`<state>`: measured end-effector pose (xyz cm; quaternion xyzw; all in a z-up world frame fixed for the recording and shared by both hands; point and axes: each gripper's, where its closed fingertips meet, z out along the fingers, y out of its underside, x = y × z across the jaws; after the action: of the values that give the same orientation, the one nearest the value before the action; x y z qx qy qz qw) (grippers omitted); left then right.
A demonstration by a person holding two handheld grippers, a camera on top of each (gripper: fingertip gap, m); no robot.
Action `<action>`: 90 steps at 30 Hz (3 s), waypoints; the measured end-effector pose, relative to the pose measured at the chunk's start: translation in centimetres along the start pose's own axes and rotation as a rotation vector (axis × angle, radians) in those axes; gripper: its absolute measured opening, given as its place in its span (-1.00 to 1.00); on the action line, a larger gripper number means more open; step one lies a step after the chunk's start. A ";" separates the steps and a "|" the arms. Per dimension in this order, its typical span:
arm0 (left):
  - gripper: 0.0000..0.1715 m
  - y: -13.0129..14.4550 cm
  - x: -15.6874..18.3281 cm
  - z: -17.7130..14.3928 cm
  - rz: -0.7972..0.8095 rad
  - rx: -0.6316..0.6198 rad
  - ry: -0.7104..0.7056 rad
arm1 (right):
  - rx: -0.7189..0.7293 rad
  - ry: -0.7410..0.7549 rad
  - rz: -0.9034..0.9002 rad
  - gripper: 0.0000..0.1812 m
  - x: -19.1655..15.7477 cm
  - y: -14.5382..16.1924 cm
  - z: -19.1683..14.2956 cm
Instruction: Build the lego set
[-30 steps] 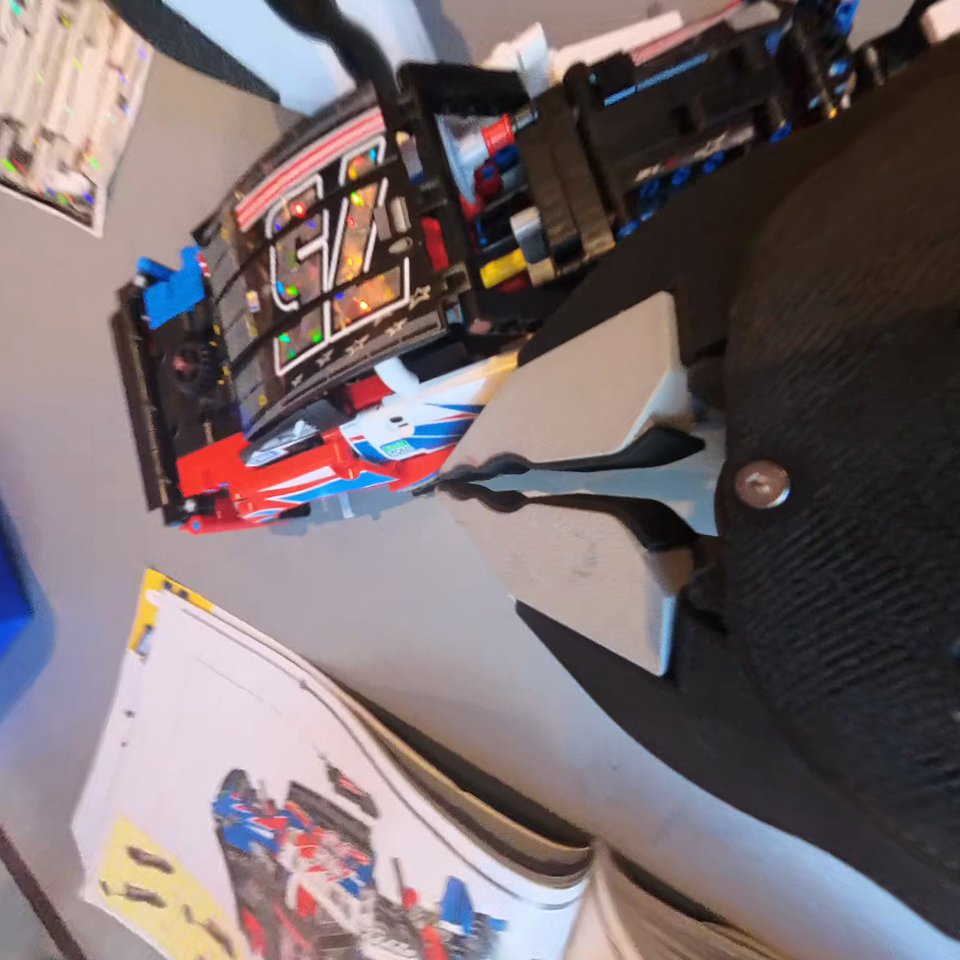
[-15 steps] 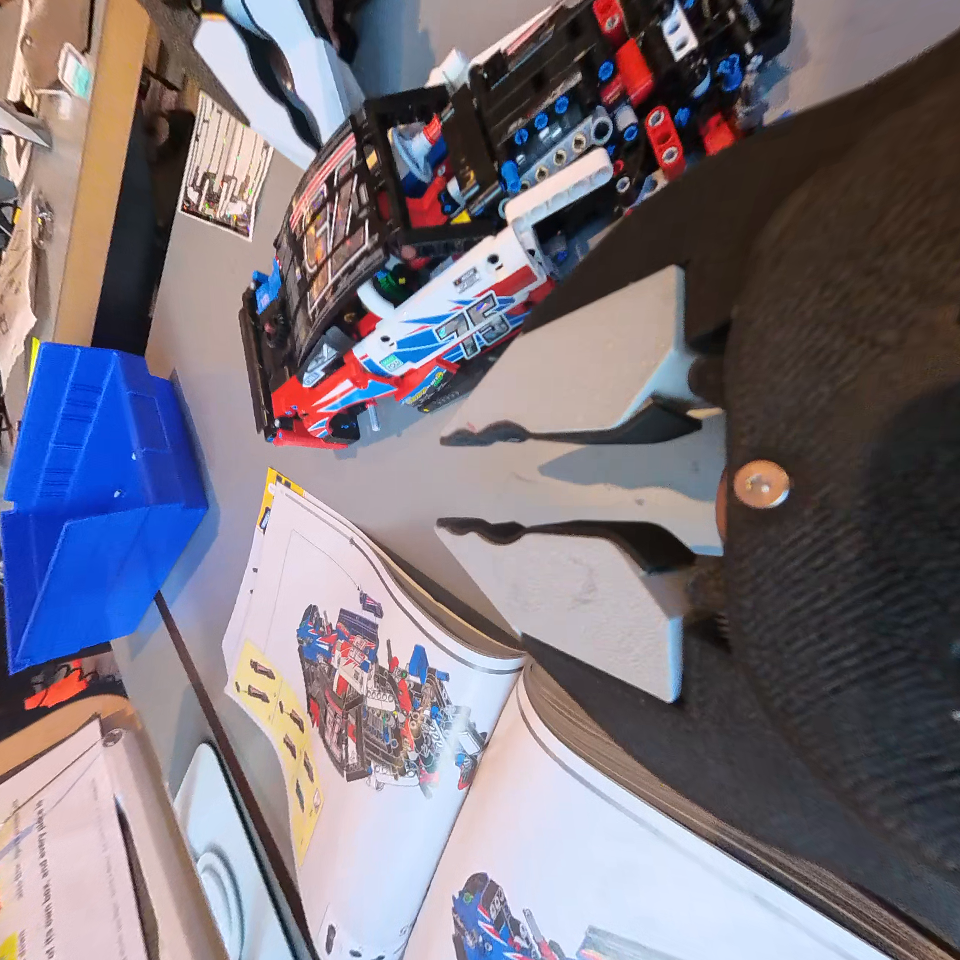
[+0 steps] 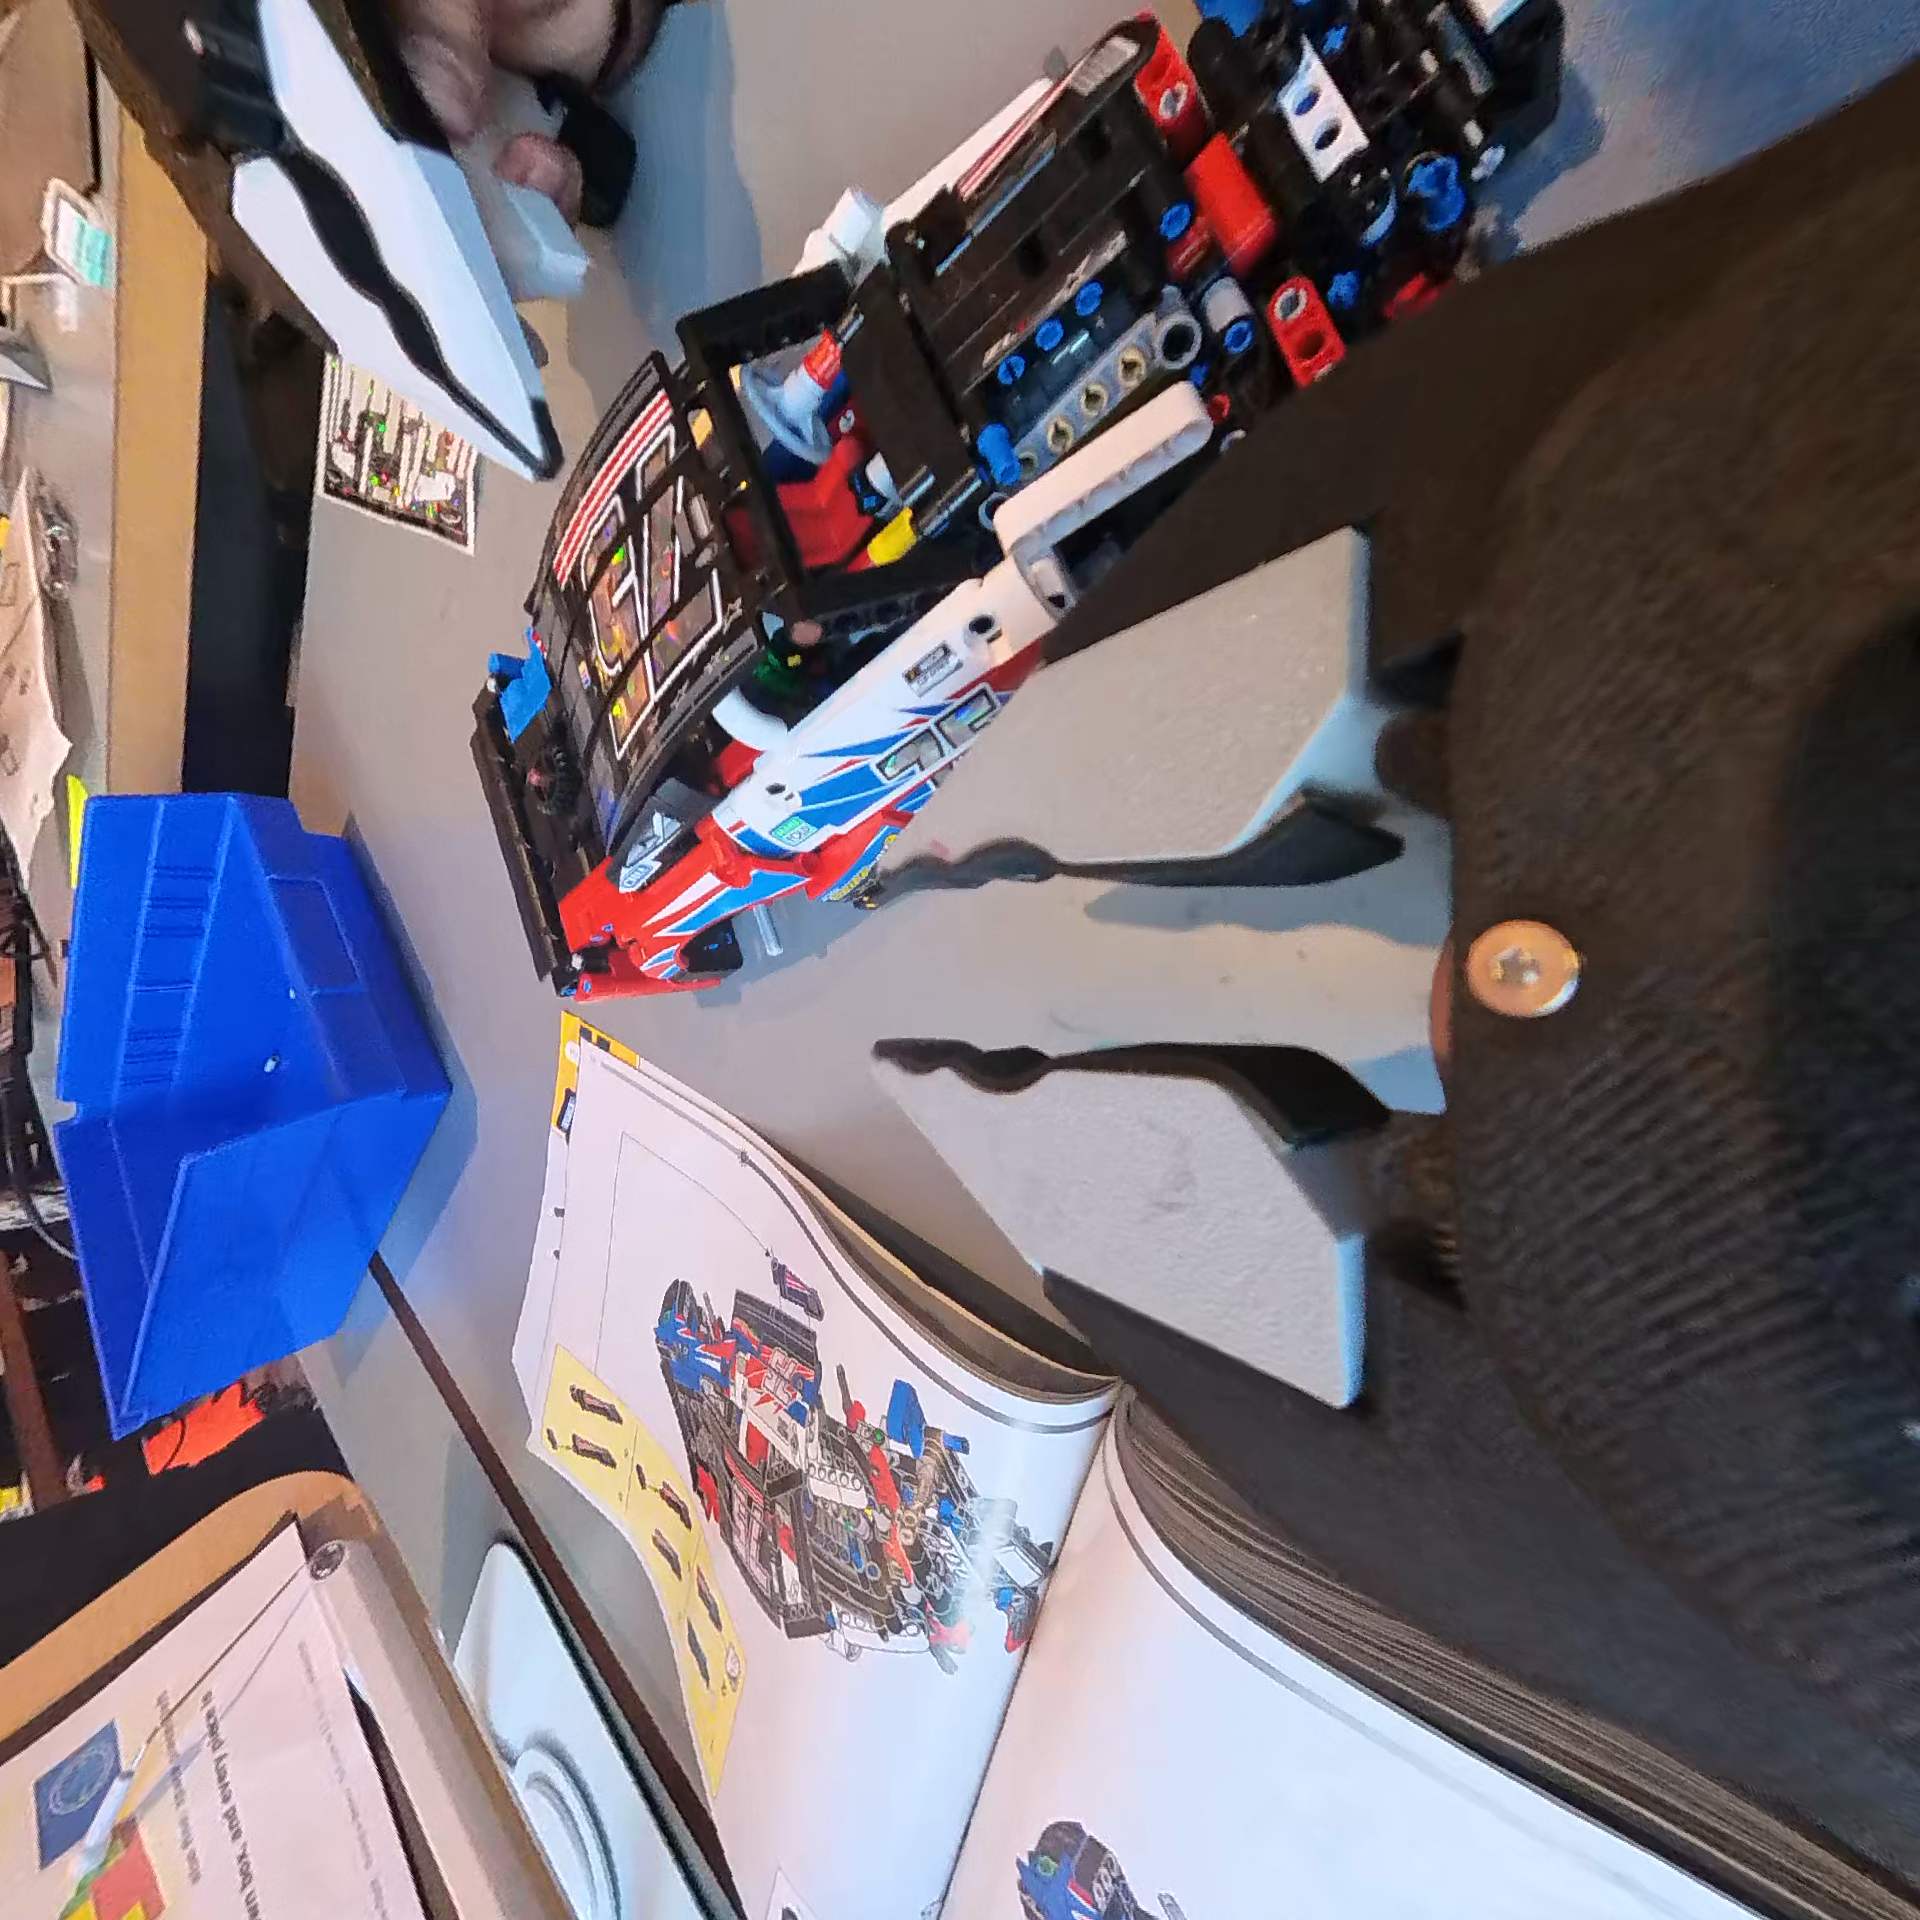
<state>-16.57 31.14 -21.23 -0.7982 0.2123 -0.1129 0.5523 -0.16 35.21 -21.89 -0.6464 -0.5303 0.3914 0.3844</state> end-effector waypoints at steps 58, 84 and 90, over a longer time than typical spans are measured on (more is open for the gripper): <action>0.33 -0.9 -15.0 11.1 -0.153 -0.825 -0.179 | 0.141 -0.109 0.173 -0.88 0.5 -2.2 -0.3; -1.00 3.9 -16.8 9.6 -0.194 -0.727 -0.212 | 0.148 -0.094 0.155 -0.91 0.0 -2.1 -0.6; -1.00 3.9 -16.8 9.6 -0.159 -0.734 -0.222 | 0.134 0.065 -0.004 -0.85 3.3 -5.1 -1.1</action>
<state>-28.28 45.78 -27.45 -0.9640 0.1149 0.0152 0.2392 -0.64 39.12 -17.10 -0.6304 -0.4914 0.4042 0.4447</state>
